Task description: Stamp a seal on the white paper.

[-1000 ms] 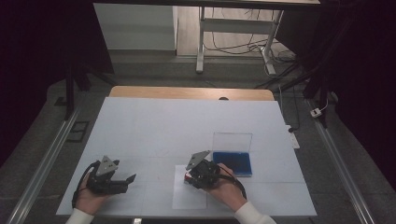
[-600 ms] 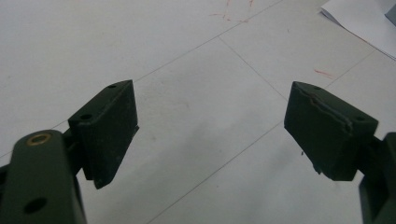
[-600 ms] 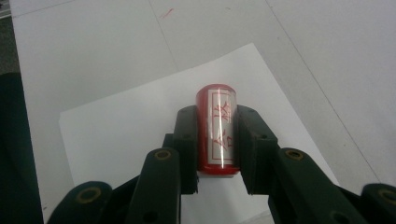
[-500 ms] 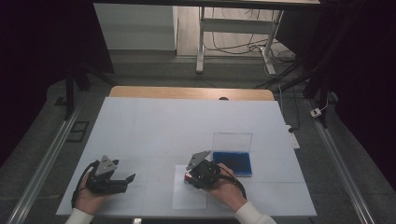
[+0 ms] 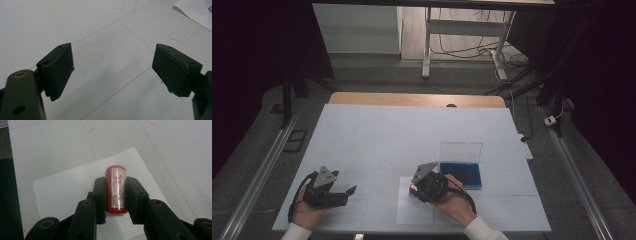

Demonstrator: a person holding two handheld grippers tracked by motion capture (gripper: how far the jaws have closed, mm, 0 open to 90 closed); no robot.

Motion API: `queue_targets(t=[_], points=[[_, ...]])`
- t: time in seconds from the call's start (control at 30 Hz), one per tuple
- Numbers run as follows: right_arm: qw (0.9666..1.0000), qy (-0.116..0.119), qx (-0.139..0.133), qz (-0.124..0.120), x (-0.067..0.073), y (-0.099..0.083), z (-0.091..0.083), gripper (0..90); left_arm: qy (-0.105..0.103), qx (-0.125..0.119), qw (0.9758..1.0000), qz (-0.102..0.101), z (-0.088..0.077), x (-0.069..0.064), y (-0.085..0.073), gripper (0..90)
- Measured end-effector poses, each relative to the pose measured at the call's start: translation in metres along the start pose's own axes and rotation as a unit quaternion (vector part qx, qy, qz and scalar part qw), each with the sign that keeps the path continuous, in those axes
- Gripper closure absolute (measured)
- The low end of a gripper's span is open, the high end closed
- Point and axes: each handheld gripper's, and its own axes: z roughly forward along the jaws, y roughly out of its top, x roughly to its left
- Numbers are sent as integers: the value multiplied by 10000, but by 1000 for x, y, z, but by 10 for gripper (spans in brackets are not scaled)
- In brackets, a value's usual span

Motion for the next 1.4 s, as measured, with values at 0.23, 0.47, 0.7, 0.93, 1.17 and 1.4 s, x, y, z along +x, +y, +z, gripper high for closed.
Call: queue_targets(t=[0.23, 0.47, 0.7, 0.93, 1.17, 1.4], points=[[9999, 15, -35, -119, 2, 0, -1, 701, 1, 7, 10000, 5, 0, 0, 0, 179], [9997, -33, -224, -103, 2, 1, -8, 701, 11, -1, 10000, -3, -1, 1, 0, 179], [9990, -7, -436, 25, -1, 0, -18, 701, 2, -10, 10000, -10, -1, 1, 0, 179], [9973, -9, -714, 159, -6, 0, -32, 701, 16, -8, 10000, -8, -1, 1, 0, 179], [9961, -64, -859, 198, -9, 0, -42, 700, 10, -5, 10000, -7, -1, 1, 0, 179], [9950, -164, -948, 265, -14, -3, -51, 701, 14, -9, 10000, -7, 0, 1, 1, 179]])
